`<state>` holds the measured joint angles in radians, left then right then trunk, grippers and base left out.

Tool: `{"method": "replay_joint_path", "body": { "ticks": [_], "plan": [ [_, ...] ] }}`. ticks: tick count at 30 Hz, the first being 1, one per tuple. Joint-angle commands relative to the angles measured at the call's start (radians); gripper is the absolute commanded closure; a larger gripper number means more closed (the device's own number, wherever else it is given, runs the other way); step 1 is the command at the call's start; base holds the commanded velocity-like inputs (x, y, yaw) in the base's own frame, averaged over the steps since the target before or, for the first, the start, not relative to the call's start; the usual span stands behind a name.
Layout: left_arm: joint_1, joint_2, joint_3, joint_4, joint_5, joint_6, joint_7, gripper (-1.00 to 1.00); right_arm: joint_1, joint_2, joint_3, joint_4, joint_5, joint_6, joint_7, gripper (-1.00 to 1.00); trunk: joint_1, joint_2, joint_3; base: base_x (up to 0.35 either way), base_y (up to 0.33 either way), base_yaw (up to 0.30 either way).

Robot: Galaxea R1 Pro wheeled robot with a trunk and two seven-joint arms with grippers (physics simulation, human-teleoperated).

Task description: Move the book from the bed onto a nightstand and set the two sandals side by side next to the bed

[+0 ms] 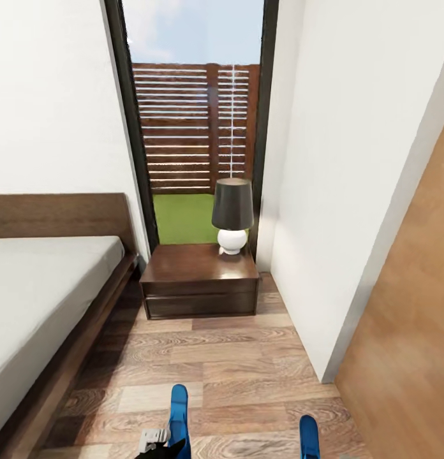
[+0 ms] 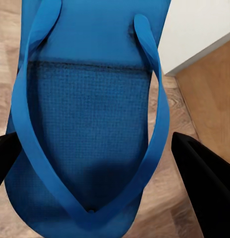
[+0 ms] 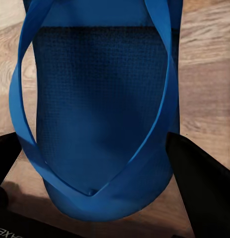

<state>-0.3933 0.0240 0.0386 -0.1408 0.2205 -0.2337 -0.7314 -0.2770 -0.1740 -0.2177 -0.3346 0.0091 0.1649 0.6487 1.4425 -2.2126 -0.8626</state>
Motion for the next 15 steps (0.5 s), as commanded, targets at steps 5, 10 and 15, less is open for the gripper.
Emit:
{"method": "replay_joint_path", "body": {
  "ticks": [5, 10, 15],
  "plan": [
    [0.000, 0.000, 0.004, 0.001, 0.000, -0.003, -0.005, 1.00, -0.001, 0.001, -0.008, -0.001, 0.000, 0.010, 0.006, 1.00, 0.000, 0.000, -0.001, 0.314, -0.002, 0.000],
    [-0.001, -0.001, 0.004, 0.001, 0.000, -0.003, -0.005, 1.00, -0.001, 0.001, -0.009, -0.001, 0.000, 0.010, 0.006, 1.00, 0.000, 0.000, -0.001, 0.314, 0.000, 0.000],
    [-0.001, -0.001, 0.004, 0.001, 0.000, -0.003, -0.005, 1.00, -0.001, 0.001, -0.009, -0.001, 0.000, 0.010, 0.006, 1.00, 0.000, 0.000, -0.001, 0.314, 0.000, 0.000]
  ]
}}
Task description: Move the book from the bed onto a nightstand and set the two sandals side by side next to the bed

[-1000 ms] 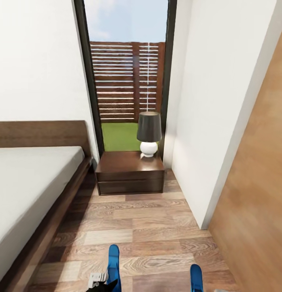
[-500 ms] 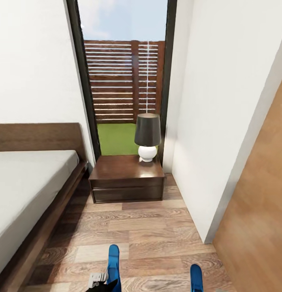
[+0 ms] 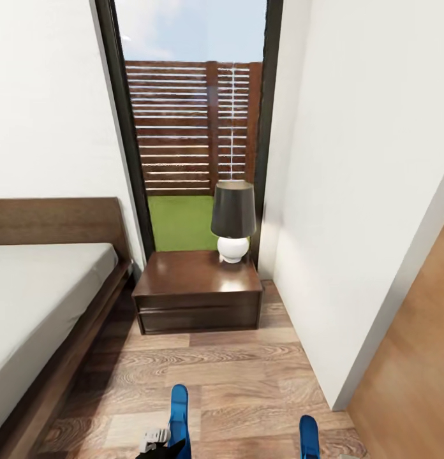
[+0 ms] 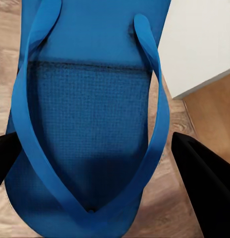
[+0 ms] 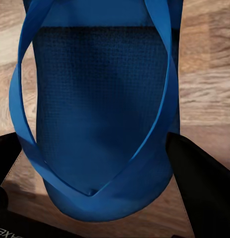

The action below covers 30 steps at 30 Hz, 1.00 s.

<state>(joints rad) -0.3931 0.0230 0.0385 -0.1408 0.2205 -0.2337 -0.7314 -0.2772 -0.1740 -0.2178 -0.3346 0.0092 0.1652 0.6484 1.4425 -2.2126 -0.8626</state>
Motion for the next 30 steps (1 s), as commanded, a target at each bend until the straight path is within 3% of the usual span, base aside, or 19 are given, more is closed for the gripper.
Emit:
{"method": "replay_joint_path", "body": {
  "ticks": [1, 30],
  "plan": [
    [-0.001, 0.000, 0.004, 0.001, 0.000, -0.003, -0.005, 1.00, 0.000, 0.001, -0.009, -0.001, 0.000, 0.009, 0.006, 1.00, 0.000, 0.000, -0.001, 0.314, 0.000, 0.000],
    [-0.001, 0.000, 0.004, 0.001, 0.000, -0.003, -0.005, 1.00, 0.000, 0.001, -0.008, -0.001, 0.000, 0.010, 0.006, 1.00, 0.000, 0.000, -0.001, 0.304, -0.107, 0.003]
  ]
}}
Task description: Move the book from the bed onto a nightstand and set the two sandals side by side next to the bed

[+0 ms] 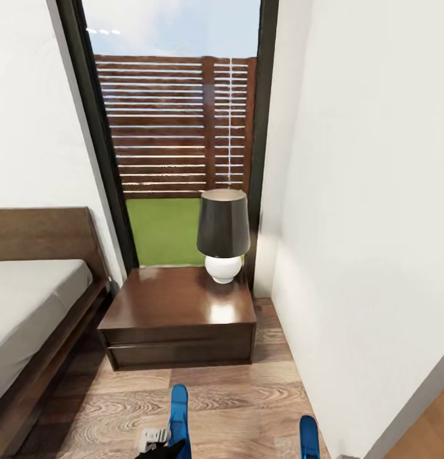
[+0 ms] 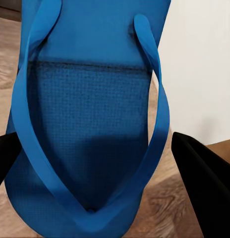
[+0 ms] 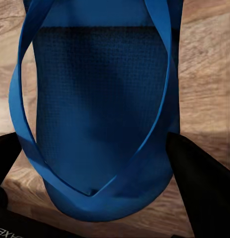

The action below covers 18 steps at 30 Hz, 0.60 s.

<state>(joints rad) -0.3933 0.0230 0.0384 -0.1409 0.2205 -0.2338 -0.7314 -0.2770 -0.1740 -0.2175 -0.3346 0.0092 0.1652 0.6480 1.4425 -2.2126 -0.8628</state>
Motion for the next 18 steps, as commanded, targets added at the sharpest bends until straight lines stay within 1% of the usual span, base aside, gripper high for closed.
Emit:
{"method": "replay_joint_path", "body": {
  "ticks": [1, 5, 18],
  "plan": [
    [-0.001, 0.000, 0.005, 0.001, 0.000, -0.003, -0.005, 1.00, 0.000, 0.001, -0.009, -0.001, 0.000, 0.010, 0.006, 1.00, 0.000, 0.000, -0.001, 0.231, -0.061, 0.133],
    [-0.001, 0.000, 0.005, 0.001, 0.000, -0.003, -0.006, 1.00, 0.000, 0.001, -0.009, -0.001, 0.000, 0.010, 0.006, 1.00, 0.000, 0.000, -0.003, 0.093, -0.024, 0.216],
    [-0.001, 0.000, 0.005, 0.001, 0.000, -0.002, -0.006, 1.00, 0.000, 0.001, -0.008, -0.001, 0.000, 0.010, 0.006, 1.00, 0.000, 0.000, -0.004, 0.004, -0.001, 0.285]
  ]
}}
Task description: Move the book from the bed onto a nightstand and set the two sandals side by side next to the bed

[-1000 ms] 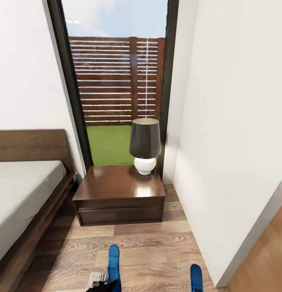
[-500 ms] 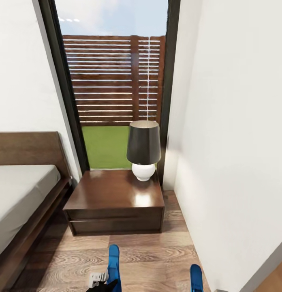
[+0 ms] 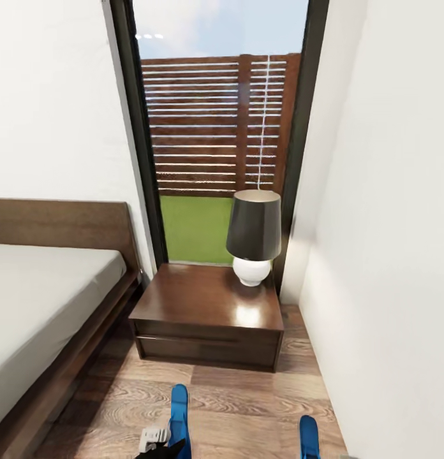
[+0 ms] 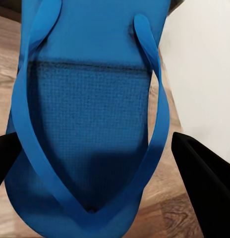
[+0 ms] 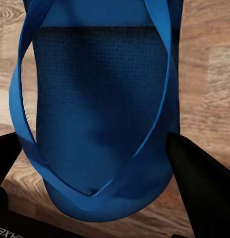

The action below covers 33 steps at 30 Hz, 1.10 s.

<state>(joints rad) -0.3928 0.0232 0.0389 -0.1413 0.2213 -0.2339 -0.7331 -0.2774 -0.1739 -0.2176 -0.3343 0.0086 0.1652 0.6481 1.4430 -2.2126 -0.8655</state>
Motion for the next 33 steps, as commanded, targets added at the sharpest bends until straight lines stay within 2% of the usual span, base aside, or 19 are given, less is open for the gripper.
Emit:
{"method": "replay_joint_path", "body": {
  "ticks": [1, 33],
  "plan": [
    [-0.001, 0.000, 0.004, 0.002, 0.000, -0.002, -0.005, 1.00, 0.000, 0.001, -0.008, -0.002, 0.001, 0.010, 0.006, 1.00, 0.000, 0.000, -0.001, 0.000, 0.000, 0.291],
    [-0.001, 0.000, 0.004, 0.002, 0.000, -0.003, -0.005, 1.00, 0.000, 0.001, -0.009, -0.002, 0.001, 0.010, 0.005, 1.00, 0.000, 0.000, -0.001, 0.000, 0.000, 0.291]
  ]
}}
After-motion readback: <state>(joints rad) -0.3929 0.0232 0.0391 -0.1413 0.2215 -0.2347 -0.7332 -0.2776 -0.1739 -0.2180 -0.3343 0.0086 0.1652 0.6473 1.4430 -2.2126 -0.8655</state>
